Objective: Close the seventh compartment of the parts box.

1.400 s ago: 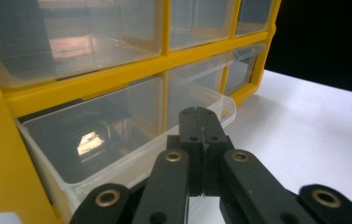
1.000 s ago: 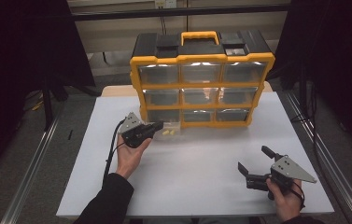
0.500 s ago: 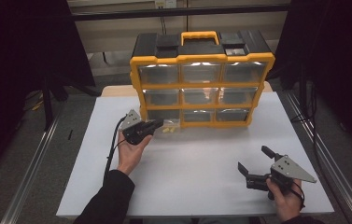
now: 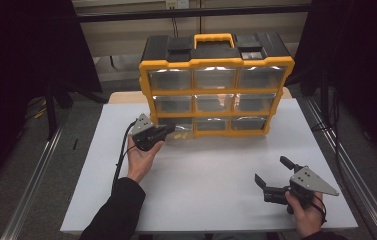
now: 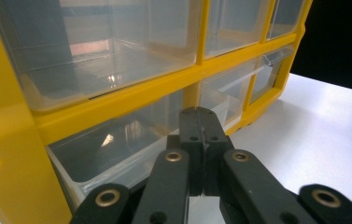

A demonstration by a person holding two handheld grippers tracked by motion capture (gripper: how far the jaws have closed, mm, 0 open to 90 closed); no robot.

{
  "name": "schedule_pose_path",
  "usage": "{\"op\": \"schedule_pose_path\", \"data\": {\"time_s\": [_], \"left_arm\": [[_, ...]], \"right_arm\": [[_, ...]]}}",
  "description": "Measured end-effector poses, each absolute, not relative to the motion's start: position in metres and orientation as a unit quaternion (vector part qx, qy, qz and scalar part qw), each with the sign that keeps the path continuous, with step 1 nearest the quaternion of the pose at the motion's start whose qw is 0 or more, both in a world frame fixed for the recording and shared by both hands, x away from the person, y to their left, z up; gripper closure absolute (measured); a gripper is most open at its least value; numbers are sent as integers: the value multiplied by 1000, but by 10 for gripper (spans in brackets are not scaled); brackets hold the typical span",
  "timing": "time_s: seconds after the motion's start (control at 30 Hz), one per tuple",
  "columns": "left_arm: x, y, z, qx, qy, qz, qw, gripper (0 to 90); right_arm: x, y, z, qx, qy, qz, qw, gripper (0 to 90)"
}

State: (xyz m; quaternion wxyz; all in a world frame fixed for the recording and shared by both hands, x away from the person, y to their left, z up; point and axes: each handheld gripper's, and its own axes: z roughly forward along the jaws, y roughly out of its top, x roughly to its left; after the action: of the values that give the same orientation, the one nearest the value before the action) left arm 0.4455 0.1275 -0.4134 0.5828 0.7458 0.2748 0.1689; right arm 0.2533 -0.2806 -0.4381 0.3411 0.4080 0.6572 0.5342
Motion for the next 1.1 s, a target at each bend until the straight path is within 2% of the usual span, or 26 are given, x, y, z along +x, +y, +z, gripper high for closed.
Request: {"op": "schedule_pose_path", "data": {"time_s": [1.1], "left_arm": [[463, 122, -414, 744, 280, 187, 577, 900]], "right_arm": [[253, -281, -438, 408, 657, 534, 341, 0]]}}
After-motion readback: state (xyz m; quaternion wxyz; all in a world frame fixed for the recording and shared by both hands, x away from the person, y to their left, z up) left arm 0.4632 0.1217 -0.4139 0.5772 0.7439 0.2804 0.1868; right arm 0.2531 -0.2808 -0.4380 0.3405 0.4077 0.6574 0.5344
